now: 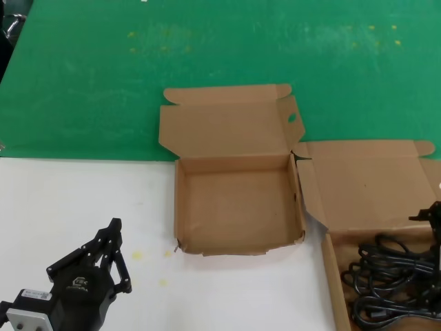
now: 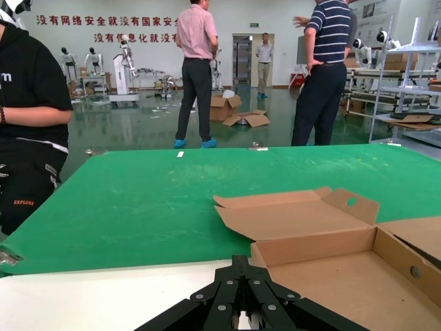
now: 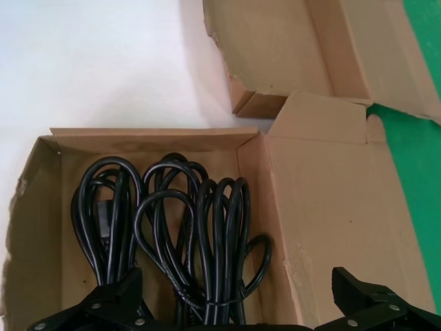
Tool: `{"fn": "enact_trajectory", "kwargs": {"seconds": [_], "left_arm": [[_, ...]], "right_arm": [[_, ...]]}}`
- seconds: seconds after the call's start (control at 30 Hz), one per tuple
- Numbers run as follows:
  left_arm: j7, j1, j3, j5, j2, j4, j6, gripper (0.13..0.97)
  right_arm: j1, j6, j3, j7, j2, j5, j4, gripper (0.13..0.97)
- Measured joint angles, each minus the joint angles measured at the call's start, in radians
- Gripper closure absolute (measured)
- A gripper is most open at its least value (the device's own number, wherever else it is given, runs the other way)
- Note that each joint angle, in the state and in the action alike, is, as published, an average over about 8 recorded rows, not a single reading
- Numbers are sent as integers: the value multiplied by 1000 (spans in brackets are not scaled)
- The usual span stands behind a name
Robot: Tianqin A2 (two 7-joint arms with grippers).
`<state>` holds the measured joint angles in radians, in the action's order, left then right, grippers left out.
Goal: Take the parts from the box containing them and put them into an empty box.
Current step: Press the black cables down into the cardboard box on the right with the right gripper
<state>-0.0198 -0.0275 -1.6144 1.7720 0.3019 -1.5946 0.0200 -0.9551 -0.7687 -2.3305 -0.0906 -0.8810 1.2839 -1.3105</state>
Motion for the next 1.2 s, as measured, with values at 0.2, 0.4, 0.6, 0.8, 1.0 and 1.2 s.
{"fn": "enact_trajectory", "kwargs": {"seconds": [0.2, 0.4, 0.6, 0.8, 1.0, 1.2], "left_arm": [[0, 0, 0, 0, 0, 0, 0, 963], [0, 0, 0, 0, 0, 0, 0, 963], [0, 0, 0, 0, 0, 0, 0, 963], [0, 0, 0, 0, 0, 0, 0, 963], [0, 0, 0, 0, 0, 0, 0, 963], [0, 0, 0, 0, 0, 0, 0, 963]], "right_arm": [[-4, -64, 56, 44, 50, -40, 45, 148], [3, -103, 103, 68, 83, -68, 65, 194], [14, -130, 140, 77, 104, -91, 73, 256], [22, -148, 169, 84, 120, -112, 79, 371], [30, -163, 192, 89, 131, -129, 83, 417], [37, -177, 211, 90, 140, -144, 83, 576]]}}
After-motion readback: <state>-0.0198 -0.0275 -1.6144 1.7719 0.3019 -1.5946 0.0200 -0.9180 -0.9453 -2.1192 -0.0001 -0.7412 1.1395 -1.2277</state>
